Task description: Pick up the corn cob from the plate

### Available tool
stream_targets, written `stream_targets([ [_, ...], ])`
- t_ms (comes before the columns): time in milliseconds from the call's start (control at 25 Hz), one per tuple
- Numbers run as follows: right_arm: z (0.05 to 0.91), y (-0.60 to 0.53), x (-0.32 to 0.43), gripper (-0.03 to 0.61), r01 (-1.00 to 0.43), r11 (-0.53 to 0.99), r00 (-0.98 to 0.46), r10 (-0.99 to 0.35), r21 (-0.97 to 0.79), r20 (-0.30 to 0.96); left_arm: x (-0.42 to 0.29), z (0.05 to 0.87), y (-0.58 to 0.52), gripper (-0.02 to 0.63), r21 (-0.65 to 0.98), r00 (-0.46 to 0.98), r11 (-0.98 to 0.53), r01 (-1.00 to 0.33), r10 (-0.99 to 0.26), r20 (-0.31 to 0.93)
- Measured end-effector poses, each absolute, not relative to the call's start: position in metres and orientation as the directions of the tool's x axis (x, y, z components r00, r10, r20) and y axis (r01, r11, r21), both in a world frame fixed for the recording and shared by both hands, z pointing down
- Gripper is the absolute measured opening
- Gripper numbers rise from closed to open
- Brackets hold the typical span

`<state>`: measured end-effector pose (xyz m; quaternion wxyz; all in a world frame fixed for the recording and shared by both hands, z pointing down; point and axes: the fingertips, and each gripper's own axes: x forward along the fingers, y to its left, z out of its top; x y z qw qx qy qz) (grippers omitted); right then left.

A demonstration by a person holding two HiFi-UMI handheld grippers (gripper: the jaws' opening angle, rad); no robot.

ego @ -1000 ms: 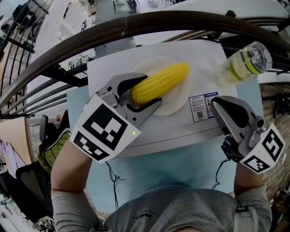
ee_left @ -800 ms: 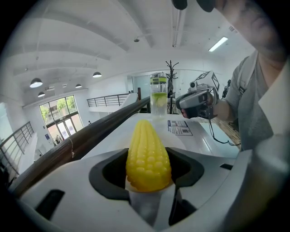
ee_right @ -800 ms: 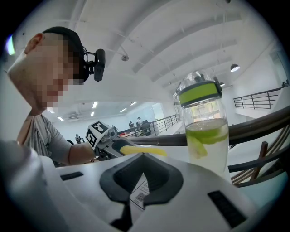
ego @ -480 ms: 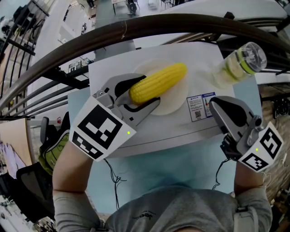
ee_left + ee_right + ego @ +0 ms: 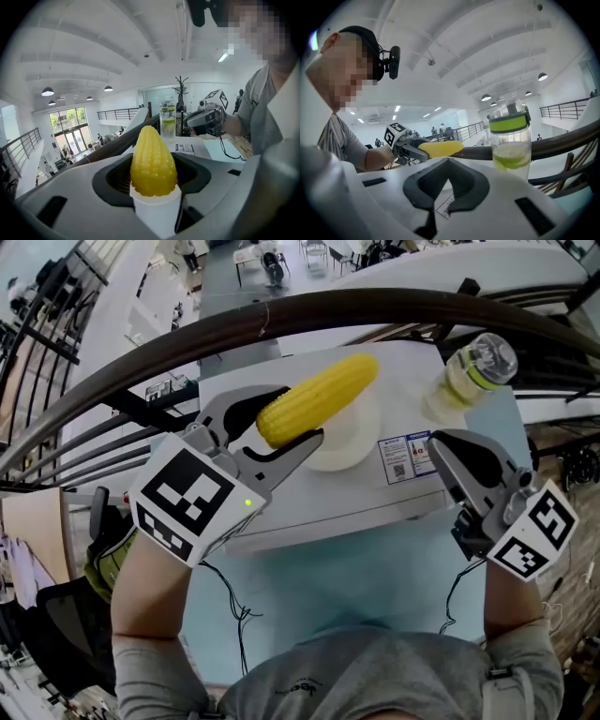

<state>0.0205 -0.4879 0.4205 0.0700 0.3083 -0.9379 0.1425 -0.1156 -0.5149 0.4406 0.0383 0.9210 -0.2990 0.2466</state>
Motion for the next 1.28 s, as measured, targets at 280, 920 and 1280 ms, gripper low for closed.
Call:
stream_targets([
  [280, 0.395, -0.476, 0.024, 0.015, -0.619, 0.759, -0.785, -0.589, -0.202, 0.193, -0.126, 0.392, -0.496, 0.256, -0.097, 0.694, -0.789, -0.607, -0.585, 0.420],
  [920, 0.266, -0.397, -0.010, 0.015, -0.617, 0.779, -0.787, -0.612, -0.113, 0.078, -0.191, 0.232, -0.391, 0.256, -0.170, 0.646, -0.679, -0.714, -0.733, 0.213],
  [1280, 0.182, -0.306, -0.054, 0.015, -0.608, 0.794, -0.793, -0.609, -0.016, -0.025, -0.224, 0.153, -0.287, 0.256, -0.195, 0.682, -0.691, -0.696, -0.721, 0.118],
])
